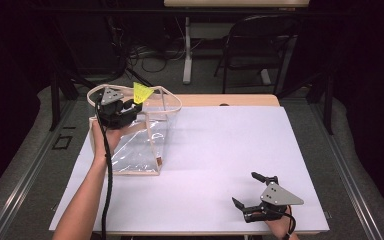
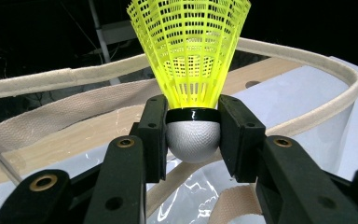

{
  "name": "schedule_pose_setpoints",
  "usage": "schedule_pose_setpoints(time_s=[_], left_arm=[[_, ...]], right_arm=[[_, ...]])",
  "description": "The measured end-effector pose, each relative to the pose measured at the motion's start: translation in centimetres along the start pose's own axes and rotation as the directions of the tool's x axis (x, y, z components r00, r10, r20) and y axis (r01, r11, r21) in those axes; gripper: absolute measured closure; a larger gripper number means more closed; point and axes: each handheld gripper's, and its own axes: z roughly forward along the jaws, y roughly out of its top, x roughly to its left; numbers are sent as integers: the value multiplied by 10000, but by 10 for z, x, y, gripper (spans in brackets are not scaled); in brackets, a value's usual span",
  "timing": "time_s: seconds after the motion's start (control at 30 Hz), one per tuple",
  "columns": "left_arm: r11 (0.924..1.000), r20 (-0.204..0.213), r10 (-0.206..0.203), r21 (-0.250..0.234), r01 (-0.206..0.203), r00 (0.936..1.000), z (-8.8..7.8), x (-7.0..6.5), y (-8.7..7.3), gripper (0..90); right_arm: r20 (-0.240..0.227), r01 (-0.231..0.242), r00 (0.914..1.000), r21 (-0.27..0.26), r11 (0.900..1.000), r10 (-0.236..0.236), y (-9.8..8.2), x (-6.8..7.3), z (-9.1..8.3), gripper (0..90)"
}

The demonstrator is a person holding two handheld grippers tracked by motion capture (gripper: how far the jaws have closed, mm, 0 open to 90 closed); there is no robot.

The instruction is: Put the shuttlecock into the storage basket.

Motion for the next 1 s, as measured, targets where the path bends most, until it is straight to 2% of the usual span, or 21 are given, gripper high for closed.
schedule_pose_setpoints(time_s=[0.43, 1.0], left_arm=[[9999, -81, -38, 117, 39, 10000, 5, 2, -1, 641], [9998, 118, 61, 187, -63, 9999, 14, -4, 4, 641]], right_arm=[[1, 13, 10000, 22, 10000, -13, 0, 0, 0, 3], [-17, -16, 10000, 18, 10000, 16, 0, 0, 1, 4]])
